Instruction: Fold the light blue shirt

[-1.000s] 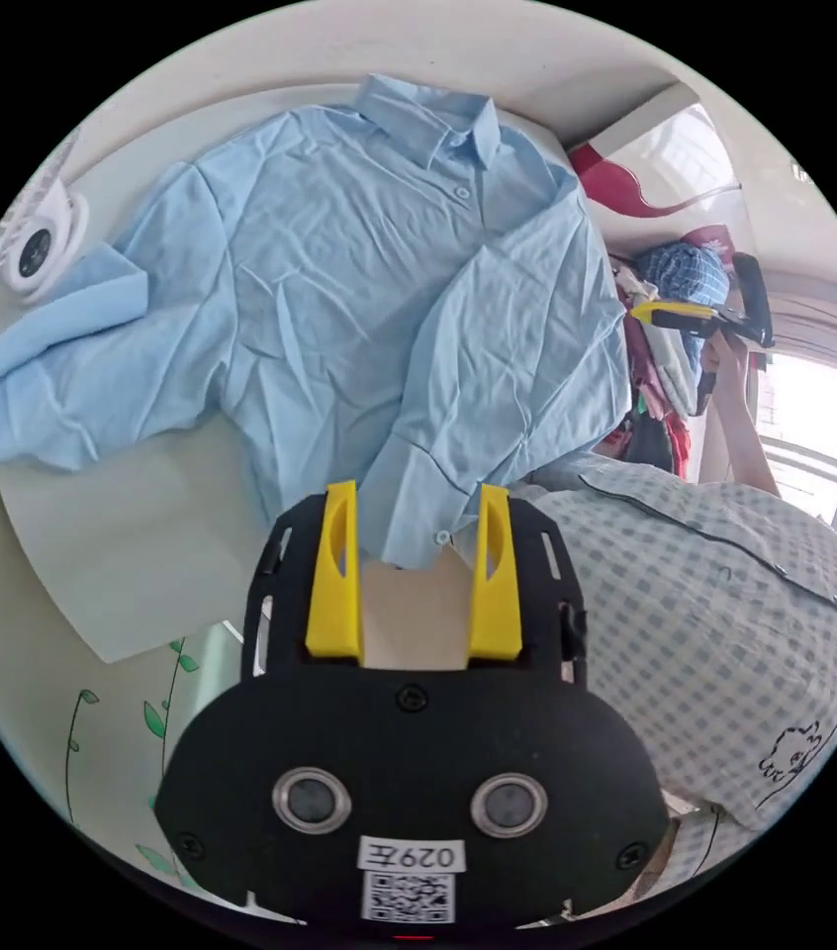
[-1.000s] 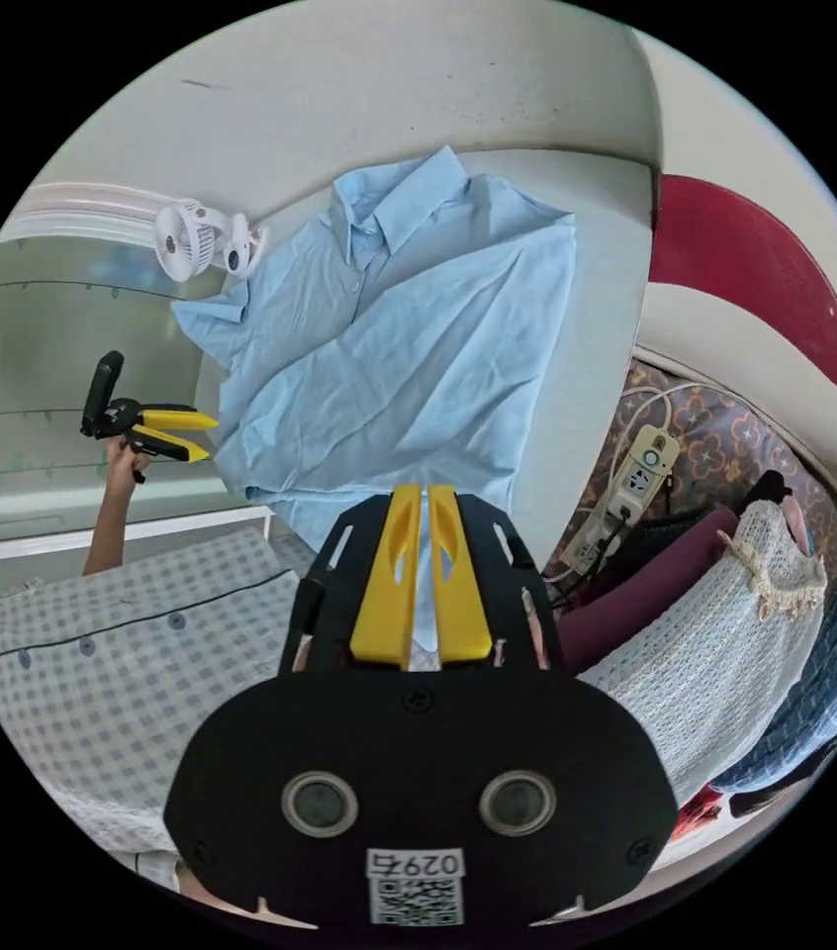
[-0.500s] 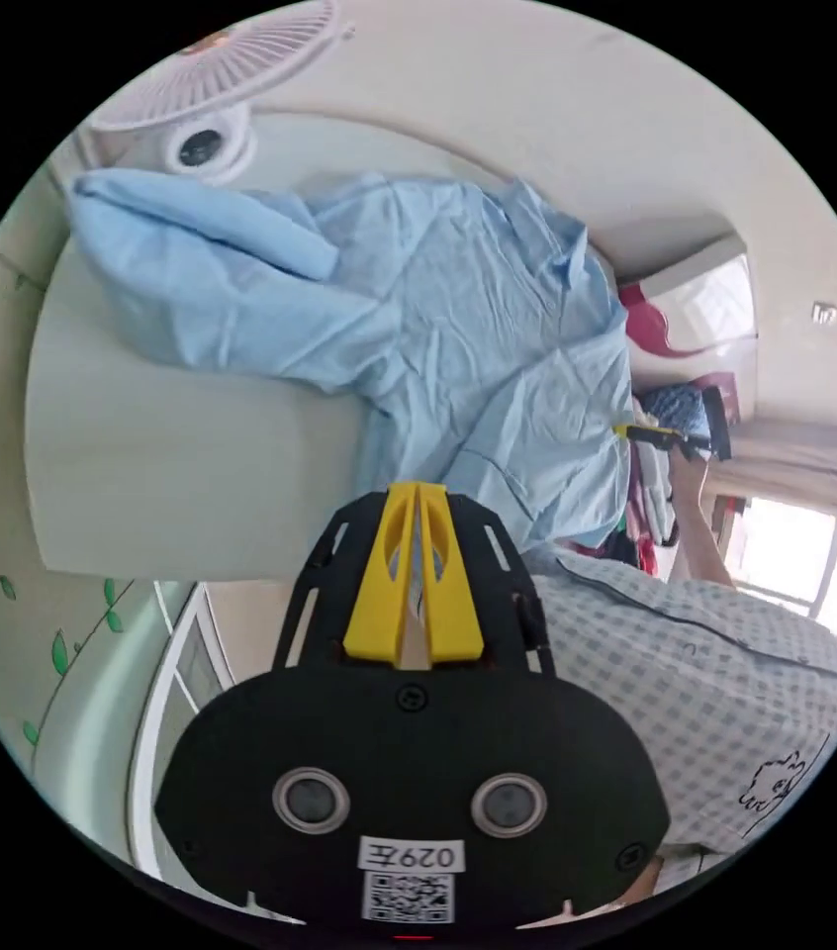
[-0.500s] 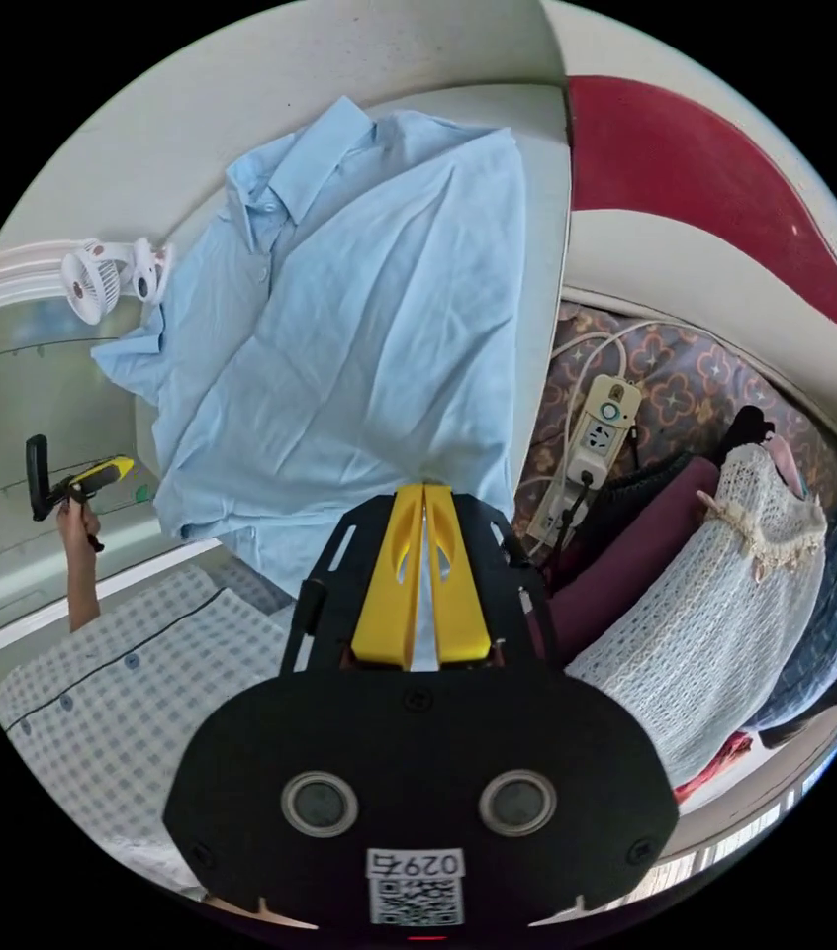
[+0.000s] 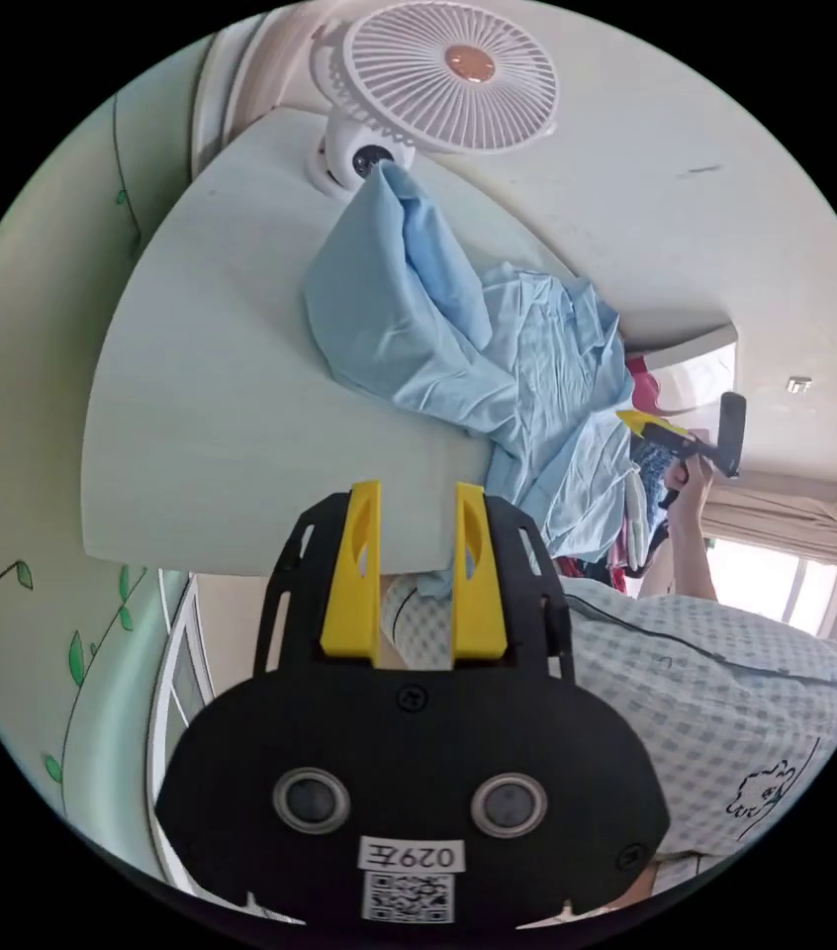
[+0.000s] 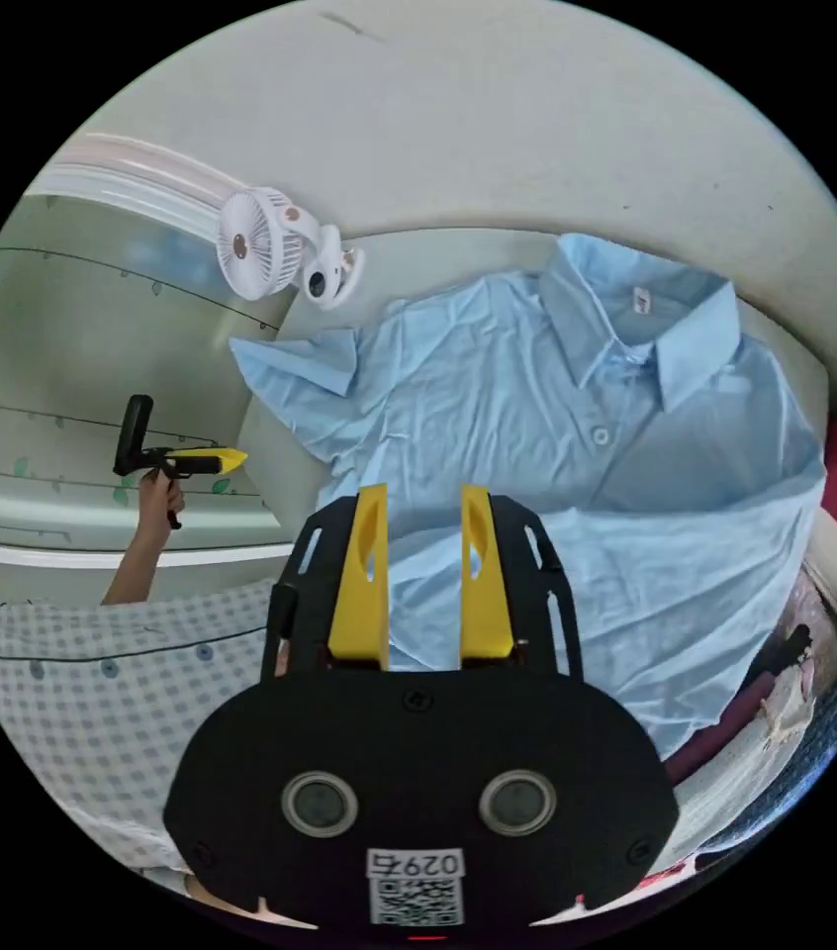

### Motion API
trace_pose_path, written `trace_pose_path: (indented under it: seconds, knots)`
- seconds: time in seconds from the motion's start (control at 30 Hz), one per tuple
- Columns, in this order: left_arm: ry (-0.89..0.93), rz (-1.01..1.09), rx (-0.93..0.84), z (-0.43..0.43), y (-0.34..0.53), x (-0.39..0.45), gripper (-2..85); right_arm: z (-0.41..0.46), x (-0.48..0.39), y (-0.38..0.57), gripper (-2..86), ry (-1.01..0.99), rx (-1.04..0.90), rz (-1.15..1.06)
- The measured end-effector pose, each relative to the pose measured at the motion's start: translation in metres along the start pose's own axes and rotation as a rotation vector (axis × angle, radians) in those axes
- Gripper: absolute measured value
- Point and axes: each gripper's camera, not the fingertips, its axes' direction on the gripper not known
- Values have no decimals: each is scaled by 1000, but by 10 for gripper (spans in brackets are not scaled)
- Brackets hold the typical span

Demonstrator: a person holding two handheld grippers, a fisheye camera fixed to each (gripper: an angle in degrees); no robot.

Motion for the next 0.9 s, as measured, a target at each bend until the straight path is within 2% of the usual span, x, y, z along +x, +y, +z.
trace_pose_path:
  seconds: [0.1,0.2,0.3,0.4,0.5,0.57,0.73,0.9]
  knots:
    - [89,51,-32,-4,-12,-18,93,57,-30,-66,101,-135,-50,-38]
    - [102,87,-48,-18,-14,-37,75,106,-27,-110,108,-203,-93,50]
    - [128,83,-44,-32,-8,-60,73,143,-32,-129,100,-106,-202,53]
    - [209,67,-55,-34,-2,-84,73,162,-50,-133,25,29,-263,-10]
    - [229,62,-77,-34,-3,-98,71,135,-71,-127,6,125,-117,-43]
    - [224,67,-63,-37,-5,-101,70,109,-84,-121,1,95,-20,-84]
    - [236,124,-46,-41,-29,-92,73,21,-123,-93,-2,-100,215,-257]
    - [212,221,-80,-26,-59,-69,101,-48,-159,-73,-2,-323,284,-492]
